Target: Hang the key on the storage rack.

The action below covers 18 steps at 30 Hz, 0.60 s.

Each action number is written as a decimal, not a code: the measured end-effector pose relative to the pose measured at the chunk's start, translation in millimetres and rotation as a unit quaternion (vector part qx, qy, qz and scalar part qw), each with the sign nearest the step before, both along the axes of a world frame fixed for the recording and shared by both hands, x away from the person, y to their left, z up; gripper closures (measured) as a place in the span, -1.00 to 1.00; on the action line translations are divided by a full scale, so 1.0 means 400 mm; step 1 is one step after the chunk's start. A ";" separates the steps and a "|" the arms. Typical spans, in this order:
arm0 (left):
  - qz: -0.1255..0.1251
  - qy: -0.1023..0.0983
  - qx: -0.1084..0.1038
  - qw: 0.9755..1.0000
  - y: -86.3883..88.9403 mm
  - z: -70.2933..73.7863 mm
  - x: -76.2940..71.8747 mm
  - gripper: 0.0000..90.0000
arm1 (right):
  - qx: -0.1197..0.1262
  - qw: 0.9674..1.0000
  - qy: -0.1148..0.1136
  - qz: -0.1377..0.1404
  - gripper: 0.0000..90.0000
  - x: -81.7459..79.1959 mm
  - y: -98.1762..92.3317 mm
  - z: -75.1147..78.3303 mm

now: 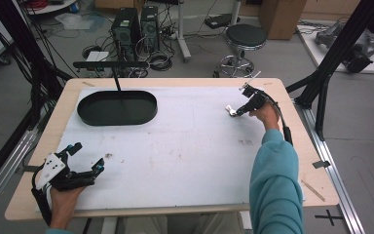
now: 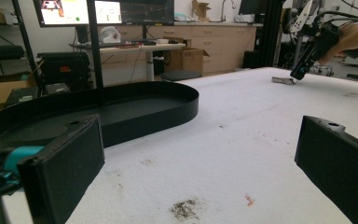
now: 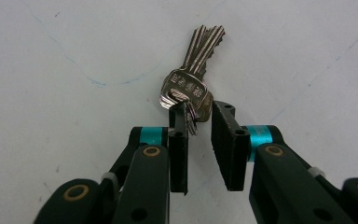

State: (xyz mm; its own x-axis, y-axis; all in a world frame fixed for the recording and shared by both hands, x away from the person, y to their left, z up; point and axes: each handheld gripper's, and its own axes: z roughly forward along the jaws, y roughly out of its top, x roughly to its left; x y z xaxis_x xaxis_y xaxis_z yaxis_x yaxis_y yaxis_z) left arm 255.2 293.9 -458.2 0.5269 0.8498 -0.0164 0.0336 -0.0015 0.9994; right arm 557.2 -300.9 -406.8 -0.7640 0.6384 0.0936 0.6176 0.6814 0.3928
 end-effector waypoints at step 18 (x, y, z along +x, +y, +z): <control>-0.001 0.000 -0.001 1.000 -0.001 0.000 0.000 -0.96 | -0.008 1.000 0.002 -0.001 0.97 -0.008 0.013 0.007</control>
